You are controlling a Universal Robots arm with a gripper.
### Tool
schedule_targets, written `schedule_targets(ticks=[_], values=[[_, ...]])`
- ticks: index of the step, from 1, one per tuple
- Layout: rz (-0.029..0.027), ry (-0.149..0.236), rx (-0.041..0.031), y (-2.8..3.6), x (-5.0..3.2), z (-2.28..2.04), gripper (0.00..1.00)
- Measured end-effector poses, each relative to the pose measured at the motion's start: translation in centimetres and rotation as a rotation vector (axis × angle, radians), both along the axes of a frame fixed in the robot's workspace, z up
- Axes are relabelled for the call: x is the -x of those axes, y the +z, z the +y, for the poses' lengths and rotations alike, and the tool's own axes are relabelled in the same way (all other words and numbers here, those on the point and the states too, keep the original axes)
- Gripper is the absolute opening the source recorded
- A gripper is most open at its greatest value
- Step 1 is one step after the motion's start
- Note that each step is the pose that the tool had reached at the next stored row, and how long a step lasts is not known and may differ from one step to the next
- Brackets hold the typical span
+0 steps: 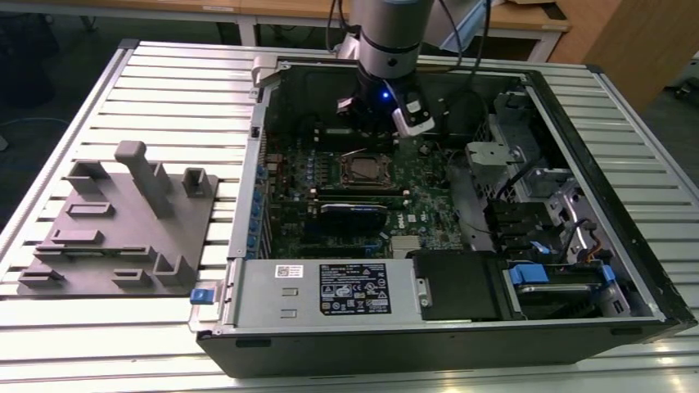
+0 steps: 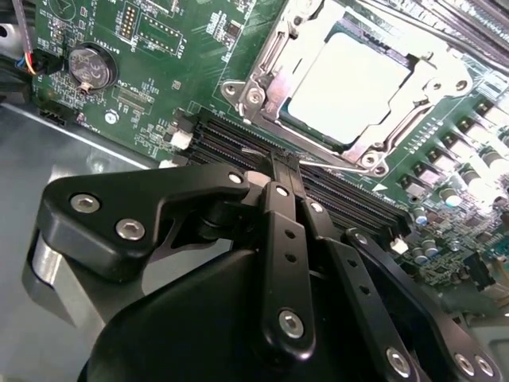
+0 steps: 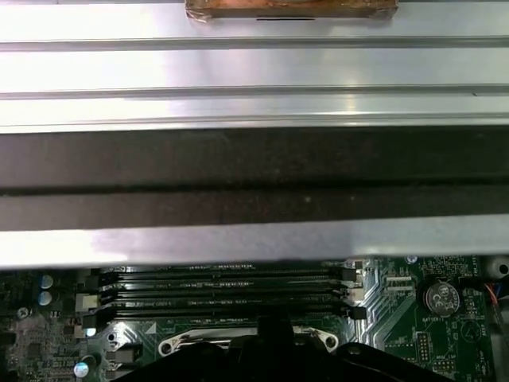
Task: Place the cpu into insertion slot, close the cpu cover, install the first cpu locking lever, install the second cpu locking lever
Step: 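Install the first cpu locking lever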
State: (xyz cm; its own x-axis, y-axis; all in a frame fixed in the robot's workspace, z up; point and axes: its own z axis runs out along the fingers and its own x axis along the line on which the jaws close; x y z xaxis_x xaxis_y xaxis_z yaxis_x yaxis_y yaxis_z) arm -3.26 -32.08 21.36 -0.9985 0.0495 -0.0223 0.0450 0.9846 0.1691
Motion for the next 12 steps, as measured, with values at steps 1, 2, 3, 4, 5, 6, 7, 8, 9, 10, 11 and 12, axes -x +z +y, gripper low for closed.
schedule_targets(ticks=[1, 2, 3, 4, 5, 6, 7, 8, 9, 10, 11, 12], values=[[0.0000, -0.001, -0.0001, -0.07, -0.04, 0.00, 0.11], [0.0000, -0.001, -0.0001, -0.14, -0.07, 0.00, 0.11], [0.0000, -0.002, -0.0001, -0.22, -0.11, 0.00, 0.11], [0.0000, -0.002, -0.0001, -0.30, -0.13, 0.00, 0.11], [0.0000, -0.003, 0.0000, -0.38, -0.14, 0.00, 0.11], [0.0000, -0.003, -0.0001, -0.46, -0.16, 0.00, 0.11], [0.0000, -0.003, -0.0001, -0.54, -0.18, 0.00, 0.11], [0.0000, -0.003, -0.0001, -0.61, -0.21, 0.00, 0.11], [0.0000, -0.003, 0.0000, -0.67, -0.23, 0.00, 0.11], [0.0000, -0.003, -0.0001, -0.74, -0.27, 0.00, 0.11], [0.0000, -0.004, -0.0001, -0.81, -0.29, 0.00, 0.11], [0.0000, -0.004, -0.0001, -0.88, -0.32, 0.00, 0.11]])
